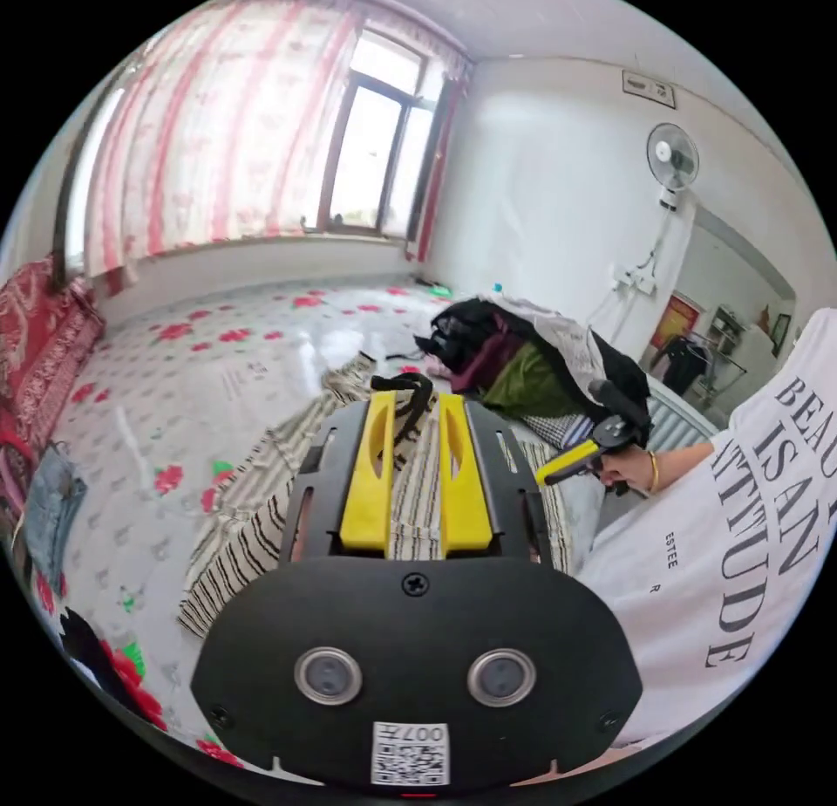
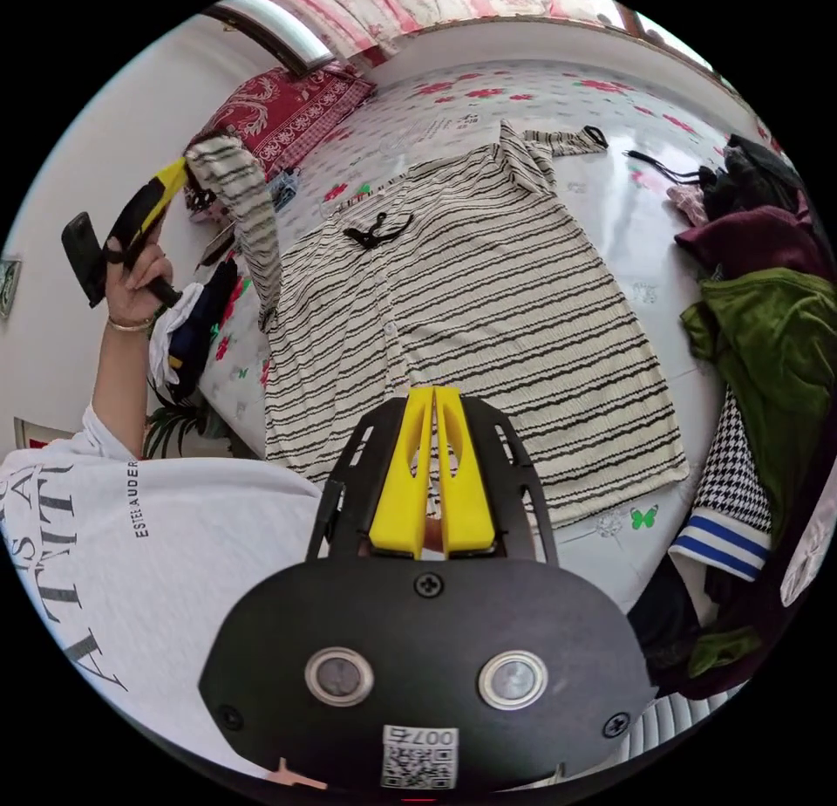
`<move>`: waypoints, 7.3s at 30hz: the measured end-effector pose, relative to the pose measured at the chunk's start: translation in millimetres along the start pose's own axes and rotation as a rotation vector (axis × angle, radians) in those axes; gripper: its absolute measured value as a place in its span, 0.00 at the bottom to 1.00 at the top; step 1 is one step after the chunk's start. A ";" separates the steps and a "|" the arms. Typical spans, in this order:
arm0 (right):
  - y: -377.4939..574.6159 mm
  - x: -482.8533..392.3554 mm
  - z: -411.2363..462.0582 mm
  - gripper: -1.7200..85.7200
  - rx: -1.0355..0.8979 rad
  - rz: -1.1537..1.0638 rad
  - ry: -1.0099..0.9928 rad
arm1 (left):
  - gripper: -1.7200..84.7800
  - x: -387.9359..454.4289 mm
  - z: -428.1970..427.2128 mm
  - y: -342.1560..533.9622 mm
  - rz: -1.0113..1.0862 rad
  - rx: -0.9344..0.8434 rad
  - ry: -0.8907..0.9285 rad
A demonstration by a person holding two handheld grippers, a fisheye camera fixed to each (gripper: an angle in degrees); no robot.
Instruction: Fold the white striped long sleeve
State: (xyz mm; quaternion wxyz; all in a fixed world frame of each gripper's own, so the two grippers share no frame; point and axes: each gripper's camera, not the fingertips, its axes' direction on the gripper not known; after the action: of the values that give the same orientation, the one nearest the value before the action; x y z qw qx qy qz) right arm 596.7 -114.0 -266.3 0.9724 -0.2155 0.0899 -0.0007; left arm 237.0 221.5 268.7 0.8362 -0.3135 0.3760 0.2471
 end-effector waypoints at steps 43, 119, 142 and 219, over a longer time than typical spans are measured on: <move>-138.1 131.9 113.0 0.05 -0.059 -0.085 -0.120 | 0.09 -199.1 128.3 94.3 -0.573 -0.395 -0.660; -272.4 -70.5 -50.8 0.02 0.216 -1.022 -0.512 | 0.01 -78.7 -27.1 189.0 -0.694 -0.230 -0.676; -77.3 -160.0 292.3 0.09 -0.242 -0.642 -0.181 | 0.11 -72.0 -8.1 218.9 -0.558 -0.287 -0.471; -51.6 -172.8 289.9 0.08 -0.357 -0.672 -0.125 | 0.01 -90.3 -15.2 217.0 -0.712 -0.378 -0.491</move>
State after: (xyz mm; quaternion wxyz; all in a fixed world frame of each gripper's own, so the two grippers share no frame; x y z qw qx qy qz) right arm 479.5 -32.5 43.8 0.8686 -0.3986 -0.0465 -0.2906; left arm 35.2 342.6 258.1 0.8614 -0.5020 -0.0154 0.0759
